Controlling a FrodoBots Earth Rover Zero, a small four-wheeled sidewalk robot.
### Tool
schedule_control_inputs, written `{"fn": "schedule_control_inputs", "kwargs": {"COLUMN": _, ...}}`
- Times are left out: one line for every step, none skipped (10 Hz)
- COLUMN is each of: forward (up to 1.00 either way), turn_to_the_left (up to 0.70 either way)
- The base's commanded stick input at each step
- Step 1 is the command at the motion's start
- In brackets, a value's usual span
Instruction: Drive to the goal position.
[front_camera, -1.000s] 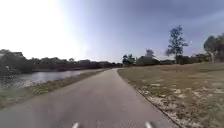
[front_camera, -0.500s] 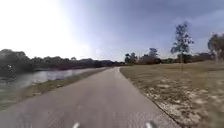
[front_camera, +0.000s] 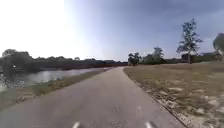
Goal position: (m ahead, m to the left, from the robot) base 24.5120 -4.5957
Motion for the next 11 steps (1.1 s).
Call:
{"fn": "schedule_control_inputs", "kwargs": {"forward": 1.00, "turn_to_the_left": 0.04}}
{"fn": "schedule_control_inputs", "kwargs": {"forward": 1.00, "turn_to_the_left": 0.03}}
{"fn": "schedule_control_inputs", "kwargs": {"forward": 1.00, "turn_to_the_left": 0.03}}
{"fn": "schedule_control_inputs", "kwargs": {"forward": 1.00, "turn_to_the_left": 0.02}}
{"fn": "schedule_control_inputs", "kwargs": {"forward": 1.00, "turn_to_the_left": 0.02}}
{"fn": "schedule_control_inputs", "kwargs": {"forward": 1.00, "turn_to_the_left": 0.02}}
{"fn": "schedule_control_inputs", "kwargs": {"forward": 1.00, "turn_to_the_left": 0.02}}
{"fn": "schedule_control_inputs", "kwargs": {"forward": 1.00, "turn_to_the_left": 0.03}}
{"fn": "schedule_control_inputs", "kwargs": {"forward": 1.00, "turn_to_the_left": 0.03}}
{"fn": "schedule_control_inputs", "kwargs": {"forward": 1.00, "turn_to_the_left": 0.02}}
{"fn": "schedule_control_inputs", "kwargs": {"forward": 1.00, "turn_to_the_left": 0.02}}
